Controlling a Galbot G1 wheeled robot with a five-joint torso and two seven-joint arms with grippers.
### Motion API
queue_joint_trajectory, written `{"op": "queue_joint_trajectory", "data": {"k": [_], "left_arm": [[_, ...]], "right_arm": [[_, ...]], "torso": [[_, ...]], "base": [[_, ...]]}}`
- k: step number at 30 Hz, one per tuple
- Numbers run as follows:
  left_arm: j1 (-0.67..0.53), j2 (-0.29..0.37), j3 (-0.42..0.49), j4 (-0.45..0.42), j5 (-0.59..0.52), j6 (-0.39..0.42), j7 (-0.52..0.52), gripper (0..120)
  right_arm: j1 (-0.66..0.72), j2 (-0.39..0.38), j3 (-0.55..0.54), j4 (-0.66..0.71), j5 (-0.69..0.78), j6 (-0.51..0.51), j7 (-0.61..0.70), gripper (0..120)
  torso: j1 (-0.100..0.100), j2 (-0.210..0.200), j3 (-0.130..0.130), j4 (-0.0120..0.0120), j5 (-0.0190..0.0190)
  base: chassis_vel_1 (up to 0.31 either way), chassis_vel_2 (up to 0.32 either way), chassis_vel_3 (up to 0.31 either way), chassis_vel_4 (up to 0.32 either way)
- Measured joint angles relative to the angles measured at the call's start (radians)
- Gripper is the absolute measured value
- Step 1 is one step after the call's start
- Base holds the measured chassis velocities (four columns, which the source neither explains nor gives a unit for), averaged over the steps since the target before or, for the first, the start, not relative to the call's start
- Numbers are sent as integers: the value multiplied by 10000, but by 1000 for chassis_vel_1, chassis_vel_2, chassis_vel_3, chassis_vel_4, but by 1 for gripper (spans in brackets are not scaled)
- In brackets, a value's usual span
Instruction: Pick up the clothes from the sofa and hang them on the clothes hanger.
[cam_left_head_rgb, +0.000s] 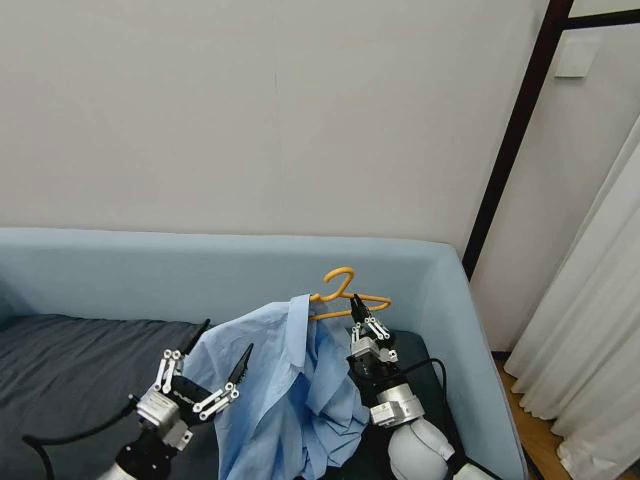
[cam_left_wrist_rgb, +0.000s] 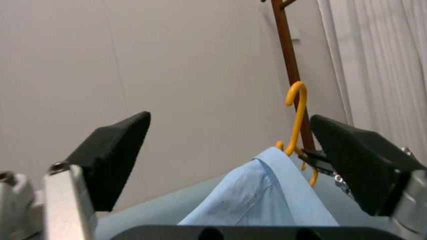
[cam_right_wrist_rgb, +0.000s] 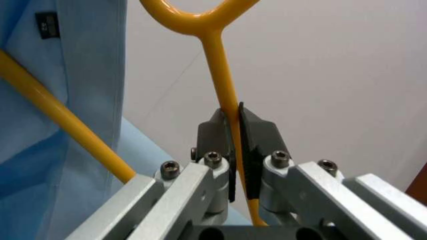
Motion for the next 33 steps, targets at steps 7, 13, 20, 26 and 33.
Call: {"op": "queue_joint_trajectory", "data": {"k": [7, 13, 20, 26, 33], "left_arm": [[-875, 1679, -325, 932, -2202, 1243, 791, 100], [-1897, 2841, -205, 2024, -3050, 1535, 2294, 100], [-3351, 4224, 392, 3132, -4031, 2357, 4263, 100], [-4421, 4775, 1519, 4063, -4122, 2732, 4840, 100], [-6843, 4527, 3456, 5062, -4093, 3083, 5556, 99]], "right_arm": [[48, -13, -28, -74, -152, 62, 1, 2], [129, -84, -103, -96, -204, 68, -33, 2], [305, -46, -37, -471, -365, 177, -38, 2], [666, 174, -252, -661, -593, 239, -36, 2], [826, 348, -290, -930, -954, 360, -34, 2]], "torso": [[0, -1, 1, -7, 1], [0, 0, 1, 3, 1], [0, 0, 2, -3, 4], [1, -1, 2, 8, 0], [1, 0, 1, -1, 5]], "base": [[0, 0, 0, 0], [0, 0, 0, 0], [0, 0, 0, 0], [0, 0, 0, 0], [0, 0, 0, 0]]}}
